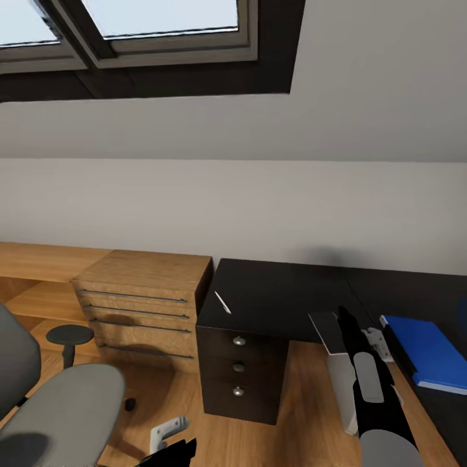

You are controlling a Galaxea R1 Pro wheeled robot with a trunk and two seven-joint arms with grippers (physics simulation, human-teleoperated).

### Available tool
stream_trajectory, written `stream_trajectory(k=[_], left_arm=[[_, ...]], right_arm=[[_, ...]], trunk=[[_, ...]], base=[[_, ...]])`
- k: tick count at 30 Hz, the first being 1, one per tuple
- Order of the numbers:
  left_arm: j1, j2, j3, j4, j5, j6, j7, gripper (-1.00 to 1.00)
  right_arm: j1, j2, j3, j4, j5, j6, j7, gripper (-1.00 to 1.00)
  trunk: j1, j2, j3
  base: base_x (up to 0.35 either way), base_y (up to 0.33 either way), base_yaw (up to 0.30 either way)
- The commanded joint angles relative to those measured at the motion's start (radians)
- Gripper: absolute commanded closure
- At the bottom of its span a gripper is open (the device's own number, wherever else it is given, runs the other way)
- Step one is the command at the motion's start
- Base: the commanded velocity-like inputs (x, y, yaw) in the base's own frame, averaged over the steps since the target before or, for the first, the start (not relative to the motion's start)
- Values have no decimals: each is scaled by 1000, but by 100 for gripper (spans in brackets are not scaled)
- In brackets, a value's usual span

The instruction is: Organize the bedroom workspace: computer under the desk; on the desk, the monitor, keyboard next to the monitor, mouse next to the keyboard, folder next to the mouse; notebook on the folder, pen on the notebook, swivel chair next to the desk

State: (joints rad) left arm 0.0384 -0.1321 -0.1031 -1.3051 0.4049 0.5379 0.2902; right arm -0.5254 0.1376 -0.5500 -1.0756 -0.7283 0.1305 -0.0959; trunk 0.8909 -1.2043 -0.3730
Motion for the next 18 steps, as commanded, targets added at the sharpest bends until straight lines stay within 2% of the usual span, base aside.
stream_trajectory(k=[1, 7, 14, 16, 18], left_arm=[[0, 0, -1, -1, 11, 2, 9, -100], [0, 0, -1, 2, 11, 3, 8, -100], [0, 0, -1, 3, 11, 4, 6, -100], [0, 0, -1, 4, 11, 4, 6, -100], [0, 0, -1, 3, 11, 4, 6, -100]], right_arm=[[-1, 1, -2, -2, -8, 6, -4, -100], [-1, 2, -2, 3, -8, 5, -4, -100], [-1, 1, -3, 48, -14, 7, -4, -100], [-1, 1, -4, 71, -30, 7, -4, -100], [-1, 0, -5, 87, -77, 7, -4, -100]], trunk=[[0, -1, -1], [0, -1, -1], [0, -1, -5], [0, -1, -6], [0, -1, -7]], base=[[-62, 68, 0], [-20, 22, -22], [-1, 1, -216], [0, 0, -237], [0, 0, -239]])
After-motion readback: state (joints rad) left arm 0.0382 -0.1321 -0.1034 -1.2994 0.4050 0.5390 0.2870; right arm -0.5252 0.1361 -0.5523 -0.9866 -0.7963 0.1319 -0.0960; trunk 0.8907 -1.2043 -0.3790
